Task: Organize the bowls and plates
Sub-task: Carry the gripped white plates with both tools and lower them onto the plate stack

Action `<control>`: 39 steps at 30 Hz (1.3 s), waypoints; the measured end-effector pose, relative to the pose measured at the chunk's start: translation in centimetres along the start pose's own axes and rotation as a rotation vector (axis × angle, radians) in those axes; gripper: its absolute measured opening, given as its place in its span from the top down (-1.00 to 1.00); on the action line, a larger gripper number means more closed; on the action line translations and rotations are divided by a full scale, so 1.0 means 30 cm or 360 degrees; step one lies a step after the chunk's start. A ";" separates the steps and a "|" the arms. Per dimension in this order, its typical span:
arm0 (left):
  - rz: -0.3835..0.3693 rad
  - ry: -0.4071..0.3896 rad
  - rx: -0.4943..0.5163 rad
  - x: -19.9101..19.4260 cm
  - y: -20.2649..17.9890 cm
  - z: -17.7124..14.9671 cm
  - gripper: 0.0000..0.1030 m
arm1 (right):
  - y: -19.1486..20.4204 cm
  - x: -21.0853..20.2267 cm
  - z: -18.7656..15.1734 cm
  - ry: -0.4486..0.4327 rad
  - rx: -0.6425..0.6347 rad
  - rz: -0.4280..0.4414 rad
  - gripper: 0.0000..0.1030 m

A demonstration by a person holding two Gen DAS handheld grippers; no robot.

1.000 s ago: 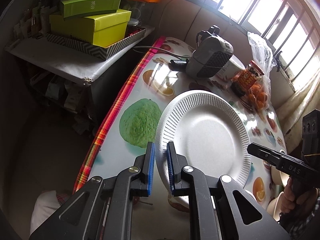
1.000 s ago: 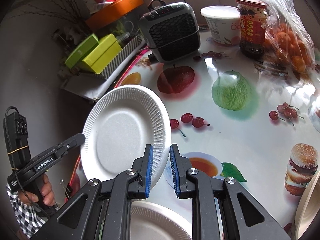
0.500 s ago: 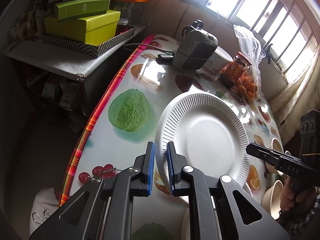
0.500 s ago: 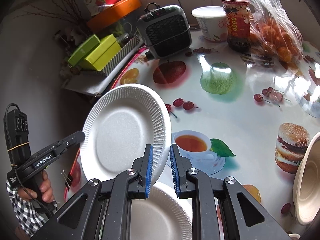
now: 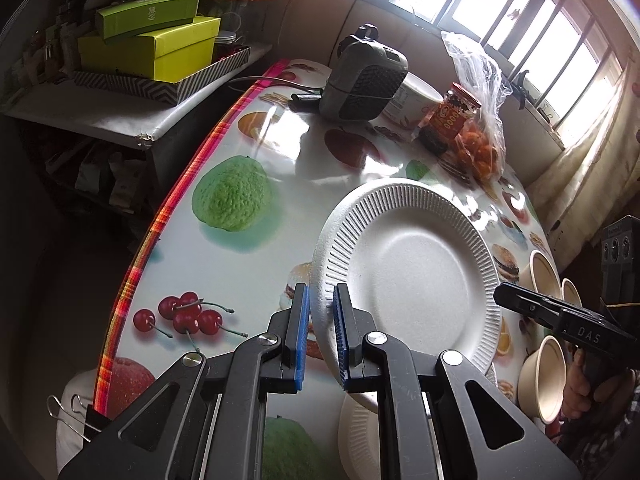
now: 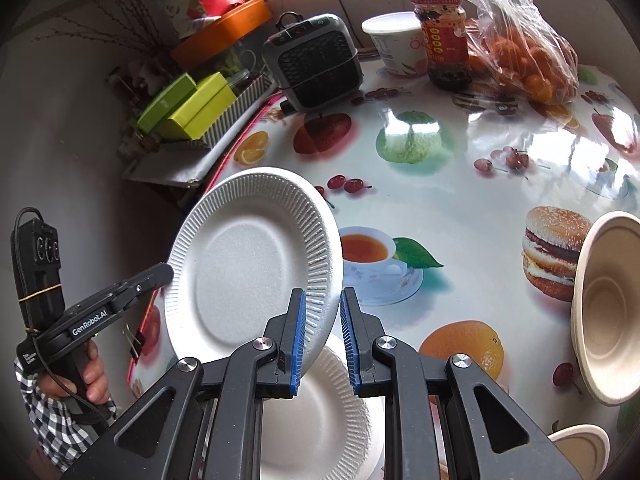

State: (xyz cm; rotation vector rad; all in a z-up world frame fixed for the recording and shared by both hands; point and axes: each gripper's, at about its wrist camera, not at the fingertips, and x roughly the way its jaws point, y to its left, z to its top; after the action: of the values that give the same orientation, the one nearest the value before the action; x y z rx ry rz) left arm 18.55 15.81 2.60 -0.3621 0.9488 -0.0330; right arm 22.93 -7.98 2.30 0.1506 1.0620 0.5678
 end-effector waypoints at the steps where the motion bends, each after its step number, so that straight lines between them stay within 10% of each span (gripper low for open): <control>1: -0.0001 0.0002 0.0005 -0.001 -0.005 -0.005 0.75 | -0.003 -0.006 -0.008 -0.0001 -0.0001 -0.0001 0.66; 39: 0.0005 0.0095 0.0122 -0.034 -0.110 -0.207 0.75 | -0.058 -0.123 -0.248 0.0029 0.0025 -0.0019 0.66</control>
State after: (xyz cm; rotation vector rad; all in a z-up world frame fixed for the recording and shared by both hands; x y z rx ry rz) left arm 13.44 11.11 1.17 -0.2902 1.0039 -0.0777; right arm 15.87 -12.44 0.85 0.1531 1.0845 0.5508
